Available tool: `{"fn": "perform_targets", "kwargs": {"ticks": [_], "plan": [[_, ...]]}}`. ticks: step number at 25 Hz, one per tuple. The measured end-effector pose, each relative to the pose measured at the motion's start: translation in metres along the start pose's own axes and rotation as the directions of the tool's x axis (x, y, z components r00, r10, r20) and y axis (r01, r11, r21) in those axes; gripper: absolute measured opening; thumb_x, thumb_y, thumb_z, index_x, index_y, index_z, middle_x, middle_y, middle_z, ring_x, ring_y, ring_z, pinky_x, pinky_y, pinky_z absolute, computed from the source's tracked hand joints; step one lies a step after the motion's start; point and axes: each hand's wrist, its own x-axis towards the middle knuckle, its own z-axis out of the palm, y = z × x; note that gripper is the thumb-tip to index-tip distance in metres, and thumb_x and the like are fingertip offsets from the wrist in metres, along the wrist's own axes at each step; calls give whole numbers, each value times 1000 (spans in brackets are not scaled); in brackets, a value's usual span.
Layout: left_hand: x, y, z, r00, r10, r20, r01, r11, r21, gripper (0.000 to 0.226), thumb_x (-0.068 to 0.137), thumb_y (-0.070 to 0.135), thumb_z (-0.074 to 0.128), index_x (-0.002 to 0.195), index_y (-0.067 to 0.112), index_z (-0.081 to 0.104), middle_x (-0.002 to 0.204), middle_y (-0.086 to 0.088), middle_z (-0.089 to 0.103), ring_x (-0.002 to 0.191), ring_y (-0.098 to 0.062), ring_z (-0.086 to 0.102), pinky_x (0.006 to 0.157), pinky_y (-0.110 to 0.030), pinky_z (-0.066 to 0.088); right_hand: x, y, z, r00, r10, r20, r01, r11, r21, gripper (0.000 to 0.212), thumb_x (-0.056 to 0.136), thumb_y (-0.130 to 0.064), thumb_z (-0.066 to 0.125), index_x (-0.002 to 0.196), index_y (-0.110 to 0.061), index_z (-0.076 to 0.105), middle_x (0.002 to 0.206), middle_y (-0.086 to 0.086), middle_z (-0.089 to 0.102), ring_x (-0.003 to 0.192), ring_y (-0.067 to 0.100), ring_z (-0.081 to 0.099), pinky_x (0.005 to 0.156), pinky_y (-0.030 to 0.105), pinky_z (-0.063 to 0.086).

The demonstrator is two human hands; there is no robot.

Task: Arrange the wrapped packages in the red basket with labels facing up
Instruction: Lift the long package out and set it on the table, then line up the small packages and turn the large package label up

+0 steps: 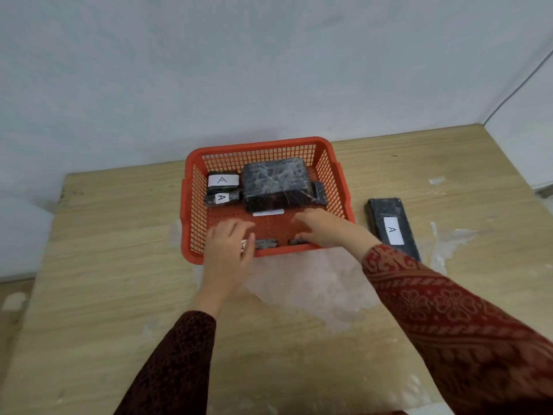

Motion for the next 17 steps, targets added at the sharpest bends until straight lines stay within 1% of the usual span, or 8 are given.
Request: {"fn": "perform_targets", "kwargs": {"ticks": [2, 3, 5, 6, 8, 11, 14, 17], "plan": [[10, -29, -11, 991, -77, -108, 84, 995, 61, 22, 90, 13, 55, 109, 7, 64, 116, -14, 60, 112, -32, 53, 98, -44, 38, 14, 2, -2, 985, 98, 139, -90, 994, -66, 50, 87, -41, 63, 127, -12, 54, 130, 12, 57, 116, 30, 54, 99, 39, 45], [14, -41, -14, 982, -130, -134, 141, 987, 79, 24, 91, 12, 55, 113, 6, 62, 124, -17, 56, 120, -33, 48, 103, -47, 36, 18, 3, -4, 970, 128, 207, -111, 989, -95, 49, 87, -45, 62, 124, -13, 56, 127, 10, 59, 113, 29, 55, 98, 40, 46], [19, -57, -13, 966, -228, -123, 238, 969, 70, 33, 91, 13, 54, 123, 6, 55, 140, -20, 44, 132, -35, 36, 109, -51, 31, 21, 5, -10, 939, 152, 309, -118, 985, -125, 44, 87, -45, 60, 121, -17, 59, 125, 5, 60, 110, 25, 56, 97, 40, 47], [19, -61, -10, 959, -264, -99, 269, 962, 42, 37, 92, 14, 53, 128, 7, 51, 145, -20, 38, 135, -34, 33, 109, -52, 31, 22, 6, -13, 930, 150, 335, -113, 985, -129, 39, 87, -41, 61, 120, -20, 60, 125, 2, 59, 110, 23, 56, 97, 39, 47], [20, -66, -4, 949, -309, -66, 308, 951, -23, 42, 93, 18, 50, 134, 11, 45, 151, -16, 29, 137, -31, 31, 106, -50, 39, 22, 6, -17, 925, 140, 353, -99, 986, -131, 33, 87, -30, 62, 119, -22, 62, 123, -1, 60, 109, 21, 55, 96, 36, 46], [20, -71, -1, 940, -330, -85, 320, 941, -110, 42, 94, 20, 48, 135, 15, 44, 153, -8, 27, 137, -26, 34, 95, -46, 50, 20, 8, -15, 919, 126, 373, -96, 991, -96, 26, 92, -30, 55, 116, -21, 63, 113, -1, 61, 102, 20, 55, 90, 35, 45], [18, -73, -1, 941, -320, -111, 303, 941, -148, 37, 93, 18, 49, 131, 14, 49, 153, -5, 29, 137, -23, 35, 95, -41, 50, 19, 10, -15, 943, 108, 315, -125, 992, 33, 20, 98, -29, 42, 102, -18, 59, 104, -1, 54, 96, 18, 50, 84, 31, 36], [19, -75, 0, 934, -335, -124, 313, 934, -169, 32, 93, 17, 50, 125, 13, 53, 153, -5, 30, 137, -22, 35, 97, -37, 47, 14, 12, -16, 959, 133, 251, -188, 959, 213, 16, 99, -30, 41, 101, -18, 53, 97, -3, 53, 93, 18, 49, 83, 30, 35]]}}
